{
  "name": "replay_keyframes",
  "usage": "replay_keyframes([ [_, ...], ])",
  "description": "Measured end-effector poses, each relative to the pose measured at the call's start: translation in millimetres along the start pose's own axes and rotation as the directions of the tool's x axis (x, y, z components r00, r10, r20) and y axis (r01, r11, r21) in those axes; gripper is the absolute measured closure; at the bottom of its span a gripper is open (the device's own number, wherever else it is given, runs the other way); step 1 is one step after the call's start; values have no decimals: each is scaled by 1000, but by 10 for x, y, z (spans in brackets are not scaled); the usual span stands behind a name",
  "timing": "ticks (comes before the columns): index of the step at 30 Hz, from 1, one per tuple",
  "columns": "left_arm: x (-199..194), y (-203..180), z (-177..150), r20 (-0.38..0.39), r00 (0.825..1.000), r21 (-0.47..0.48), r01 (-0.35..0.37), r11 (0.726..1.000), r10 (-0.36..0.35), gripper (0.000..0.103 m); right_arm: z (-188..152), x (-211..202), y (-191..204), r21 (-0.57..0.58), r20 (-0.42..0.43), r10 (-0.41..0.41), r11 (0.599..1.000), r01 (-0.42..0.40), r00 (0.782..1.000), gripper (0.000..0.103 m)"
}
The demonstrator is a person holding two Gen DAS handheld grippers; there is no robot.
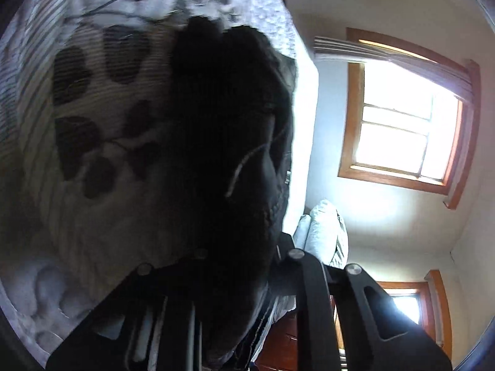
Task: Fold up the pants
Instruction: 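Grasp the folded pants' end with the left gripper and lift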
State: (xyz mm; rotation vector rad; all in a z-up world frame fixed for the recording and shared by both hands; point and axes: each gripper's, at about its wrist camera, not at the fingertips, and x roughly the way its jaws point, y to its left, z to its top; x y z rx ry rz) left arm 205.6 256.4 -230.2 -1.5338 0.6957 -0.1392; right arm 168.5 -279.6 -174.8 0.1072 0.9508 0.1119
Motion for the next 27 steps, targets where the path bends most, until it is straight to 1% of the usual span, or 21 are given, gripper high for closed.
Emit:
replay_keyframes([
  [4,17,-143,-85,10,999,17,53,998,-53,89,-37,36,-12,-12,-5,-7,1000,7,1000,6],
  [9,78,-337,-217,24,997,82,74,994,-77,89,-59,73,-18,-20,-8,-6,1000,6,1000,6],
  [11,88,-408,-277,22,996,116,85,990,-88,89,-64,82,-25,-22,-9,-3,1000,3,1000,6],
  [16,122,-689,-430,12,995,245,95,965,-102,89,-63,99,-41,-17,-8,5,1000,-6,1000,6],
  [17,154,-761,-457,9,995,275,93,957,-100,88,-69,102,-45,-16,-8,7,1000,-7,1000,6],
  [19,158,-894,-602,-8,997,353,81,932,-83,87,-73,102,-47,-16,-7,8,1000,-8,1000,6],
  [20,180,-992,-684,-16,997,399,71,914,-70,87,-77,104,-49,-15,-7,10,1000,-10,1000,6],
  [22,228,-1123,-780,-28,998,459,60,886,-52,86,-69,110,-61,-12,-5,12,1000,-12,1000,6],
  [23,261,-1217,-880,-40,999,504,52,862,-37,85,-66,114,-70,-11,-4,13,1000,-13,1000,6],
  [27,390,-1434,-1194,-90,996,608,54,792,2,83,-64,113,-93,-2,1,22,1000,-22,1000,6],
])
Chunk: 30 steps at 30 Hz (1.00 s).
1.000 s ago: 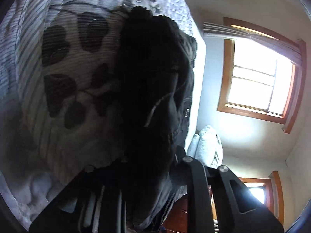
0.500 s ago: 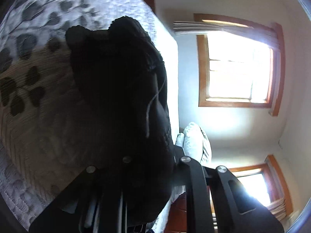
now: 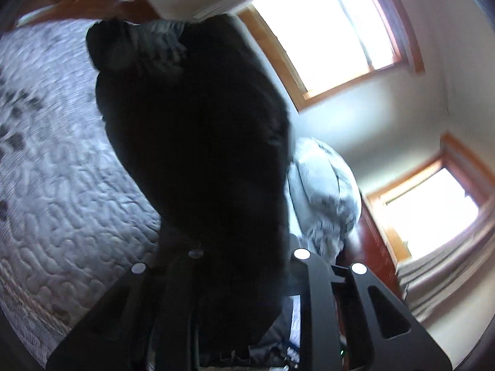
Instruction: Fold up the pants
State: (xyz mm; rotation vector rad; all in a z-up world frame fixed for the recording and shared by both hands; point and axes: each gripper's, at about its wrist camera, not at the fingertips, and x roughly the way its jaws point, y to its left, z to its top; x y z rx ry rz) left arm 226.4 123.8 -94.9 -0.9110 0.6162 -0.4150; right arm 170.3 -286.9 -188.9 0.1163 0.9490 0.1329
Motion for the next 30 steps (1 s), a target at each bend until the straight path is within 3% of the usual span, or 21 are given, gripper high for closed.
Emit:
replay_keyframes([
  [6,322,-477,-360,-131,991,196,-14,981,40,81,17,-87,-79,55,34,35,998,-37,999,6],
  [10,578,-646,-693,-213,974,284,-20,959,83,80,44,-174,-200,128,58,69,989,-76,996,6],
  [12,670,-666,-795,-232,967,303,-26,953,101,80,55,-227,-280,160,71,75,983,-86,995,6],
  [15,689,-407,-539,-257,960,318,-27,948,114,80,51,-301,-370,190,89,69,978,-85,994,6],
  [21,918,-413,-814,-289,941,394,-48,918,173,79,41,-422,-458,211,114,63,974,-86,991,6],
  [30,1121,-404,-917,-321,919,453,-64,889,230,77,33,-571,-563,242,146,63,965,-97,987,6],
])
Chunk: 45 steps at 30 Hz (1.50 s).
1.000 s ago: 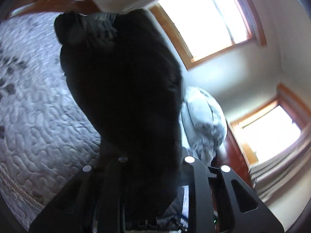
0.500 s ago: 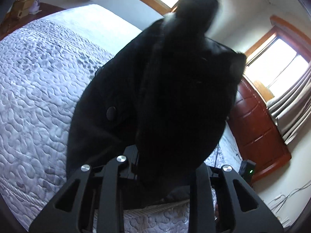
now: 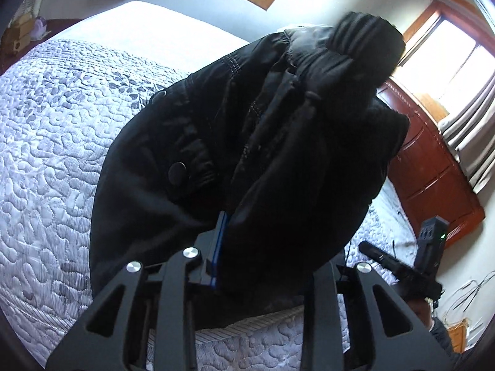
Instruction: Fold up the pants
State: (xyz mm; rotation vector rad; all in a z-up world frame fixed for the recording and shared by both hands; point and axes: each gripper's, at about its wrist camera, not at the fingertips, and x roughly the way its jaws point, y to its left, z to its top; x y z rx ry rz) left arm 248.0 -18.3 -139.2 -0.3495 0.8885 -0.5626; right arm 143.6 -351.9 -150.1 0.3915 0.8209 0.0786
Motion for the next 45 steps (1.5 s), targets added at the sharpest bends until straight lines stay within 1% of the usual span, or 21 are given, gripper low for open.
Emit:
replay_keyframes([
  [4,79,-92,-40,-41,999,35,-21,999,23,70,17,-61,-34,8,9,0,1000,0,1000,6],
  [7,159,-148,-67,-73,997,48,-35,998,38,68,23,-99,-68,15,14,-2,1000,2,1000,6],
  [12,329,-238,-147,-120,988,121,-80,989,95,62,31,-155,-117,32,20,1,999,-2,1000,6],
  [15,407,-295,-184,-147,980,162,-111,980,136,53,25,-193,-125,39,25,6,999,-7,1000,6],
  [17,476,-292,-193,-168,976,173,-109,979,138,38,29,-214,-130,40,30,12,999,-13,999,6],
  [19,504,-339,-236,-186,971,211,-112,971,152,34,31,-233,-133,45,32,16,999,-17,999,6],
  [20,510,-364,-253,-193,968,228,-115,967,161,28,38,-243,-137,52,32,23,998,-24,999,6],
  [21,487,-423,-289,-204,964,252,-115,961,169,25,40,-252,-140,58,33,30,998,-31,999,6],
  [23,439,-495,-351,-219,961,276,-105,956,169,14,55,-268,-140,74,32,46,996,-48,998,6],
  [25,391,-506,-381,-224,961,271,-97,958,161,13,76,-275,-133,91,29,72,993,-74,997,6],
  [28,253,-408,-373,-221,970,194,-60,979,103,13,121,-273,-99,121,24,127,984,-129,992,6],
  [30,97,-250,-336,-201,979,80,-12,997,28,13,167,-234,-64,145,12,179,973,-179,984,6],
  [31,13,-149,-318,-182,983,16,1,1000,2,11,179,-205,-49,157,1,200,968,-198,980,5],
  [32,-81,-20,-305,-151,989,-51,-4,999,-4,11,200,-152,-26,178,-15,233,958,-227,972,5],
  [33,-140,76,-302,-129,992,-89,-19,996,8,11,210,-106,-4,196,-25,262,948,-252,965,5],
  [35,-293,353,-314,-81,994,-173,-88,981,75,11,220,-23,41,227,-41,311,928,-294,950,5],
  [36,-334,450,-326,-72,992,-201,-113,973,101,11,229,46,65,252,-53,340,915,-317,939,5],
  [37,-388,599,-353,-70,988,-243,-151,958,138,11,232,124,87,278,-65,369,899,-338,927,5],
  [39,-440,788,-393,-72,986,-298,-167,940,153,11,223,261,123,324,-86,405,875,-358,910,5],
  [41,-467,935,-440,-79,981,-332,-191,924,175,11,208,430,156,374,-109,442,848,-376,890,5],
  [45,-438,1069,-508,-101,975,-344,-223,912,200,11,159,689,212,459,-125,504,793,-400,855,5],
])
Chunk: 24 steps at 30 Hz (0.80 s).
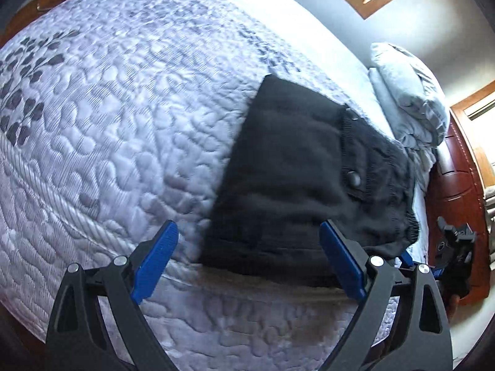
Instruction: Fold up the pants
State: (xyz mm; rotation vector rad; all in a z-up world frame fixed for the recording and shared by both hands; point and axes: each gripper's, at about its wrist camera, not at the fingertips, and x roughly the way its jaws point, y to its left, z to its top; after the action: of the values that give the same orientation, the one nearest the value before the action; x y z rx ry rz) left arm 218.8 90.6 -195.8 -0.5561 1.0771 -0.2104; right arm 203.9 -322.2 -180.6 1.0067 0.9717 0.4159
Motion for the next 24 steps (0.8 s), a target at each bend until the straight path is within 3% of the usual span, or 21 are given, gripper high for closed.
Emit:
replay_keyframes([
  [12,170,150,-128,-38,998,-42,41,998,-43,9,100,552,10,37,-64,31,999,-28,997,4],
  [14,170,168,-142,-37,998,-43,41,998,-43,9,106,601,47,14,-65,21,1000,-20,998,9],
  [17,162,199,-162,-39,998,-45,38,998,-40,8,129,670,99,-10,-65,-8,1000,8,998,20],
  [20,156,234,-179,-42,998,-51,36,998,-38,8,154,714,112,-20,-64,-35,999,34,997,46],
  [21,148,239,-179,-42,998,-51,35,998,-37,8,160,714,97,-19,-67,-25,1000,24,997,61],
  [24,140,258,-183,-46,998,-51,28,998,-30,7,157,676,96,-37,-70,10,999,-13,998,73],
])
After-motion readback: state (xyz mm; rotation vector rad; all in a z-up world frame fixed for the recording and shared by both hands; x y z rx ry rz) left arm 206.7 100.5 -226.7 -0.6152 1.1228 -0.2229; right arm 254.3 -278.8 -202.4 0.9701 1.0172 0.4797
